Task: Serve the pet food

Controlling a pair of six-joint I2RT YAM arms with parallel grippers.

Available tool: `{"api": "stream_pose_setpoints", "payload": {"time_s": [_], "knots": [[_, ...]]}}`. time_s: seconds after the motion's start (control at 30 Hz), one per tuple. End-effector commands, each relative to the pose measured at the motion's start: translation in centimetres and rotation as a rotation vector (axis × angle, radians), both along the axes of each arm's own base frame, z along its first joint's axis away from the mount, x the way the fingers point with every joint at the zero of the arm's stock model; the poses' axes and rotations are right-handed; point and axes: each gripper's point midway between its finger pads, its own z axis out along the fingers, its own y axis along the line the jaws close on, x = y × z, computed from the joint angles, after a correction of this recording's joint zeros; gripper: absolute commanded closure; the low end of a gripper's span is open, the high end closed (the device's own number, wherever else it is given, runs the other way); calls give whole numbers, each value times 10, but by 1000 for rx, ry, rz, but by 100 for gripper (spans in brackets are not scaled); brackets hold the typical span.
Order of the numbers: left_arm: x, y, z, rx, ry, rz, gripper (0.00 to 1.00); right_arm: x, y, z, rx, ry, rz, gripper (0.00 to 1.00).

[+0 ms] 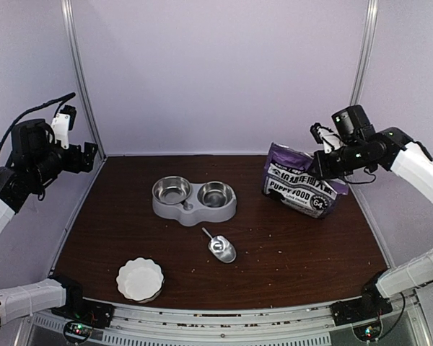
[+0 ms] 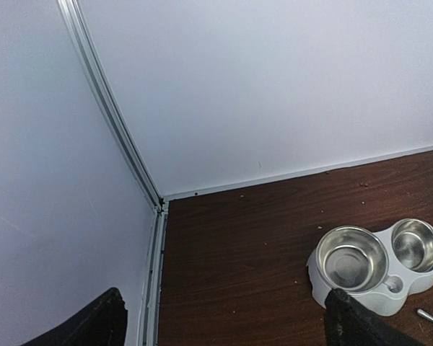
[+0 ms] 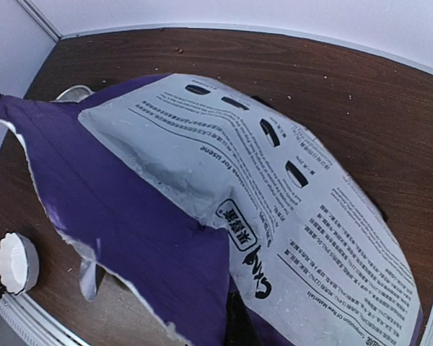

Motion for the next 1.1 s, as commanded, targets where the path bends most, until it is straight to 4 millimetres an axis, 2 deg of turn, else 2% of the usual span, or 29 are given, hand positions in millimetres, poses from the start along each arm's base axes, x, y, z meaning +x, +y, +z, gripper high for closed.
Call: {"api": "stream_pose_setpoints", "payload": {"time_s": [0.0, 0.07, 0.17, 0.47, 0.53, 0.67, 0.77, 0.97, 1.07], "knots": [[0, -3, 9, -6, -40, -19, 2, -19, 13, 65, 175, -78, 46, 100], [1, -4, 9, -8, -40, -20, 2, -23, 10, 83, 194, -105, 40, 100], [1, -4, 8, -10, -37, -22, 2, -32, 9, 98, 219, -120, 48, 100], [2, -7, 7, -14, -35, -34, 2, -49, 6, 127, 287, -144, 55, 100], [3, -7, 6, -15, -29, -36, 2, -50, 8, 126, 305, -131, 54, 100], [5, -9, 4, -21, -19, -40, 2, -45, 11, 105, 315, -74, 23, 100], [7, -10, 1, -21, -9, -41, 2, -36, 11, 86, 308, -48, -19, 100], [10, -11, -3, -19, 2, -40, 2, -19, 22, 68, 339, -17, -42, 100], [10, -11, -3, -19, 4, -41, 2, -5, 13, 58, 277, -28, -103, 99]]}}
